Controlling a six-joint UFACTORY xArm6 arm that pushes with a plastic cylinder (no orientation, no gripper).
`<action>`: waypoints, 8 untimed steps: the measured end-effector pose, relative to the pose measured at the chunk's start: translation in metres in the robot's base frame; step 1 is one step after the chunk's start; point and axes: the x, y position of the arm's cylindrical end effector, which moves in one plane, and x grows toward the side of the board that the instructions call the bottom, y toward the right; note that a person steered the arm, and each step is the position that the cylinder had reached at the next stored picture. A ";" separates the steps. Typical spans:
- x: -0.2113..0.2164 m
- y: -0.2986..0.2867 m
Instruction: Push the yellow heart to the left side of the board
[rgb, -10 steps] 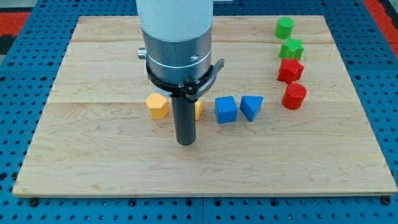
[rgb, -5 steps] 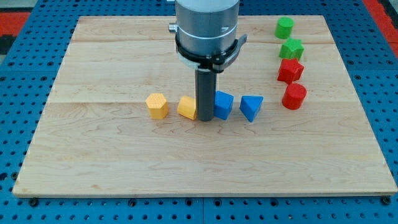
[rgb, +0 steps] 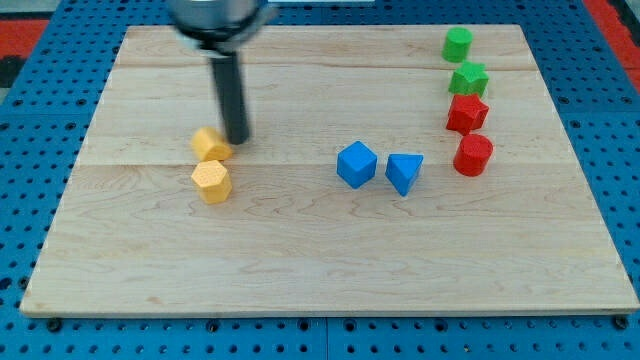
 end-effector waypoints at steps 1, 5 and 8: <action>0.016 -0.001; 0.049 -0.049; 0.033 0.103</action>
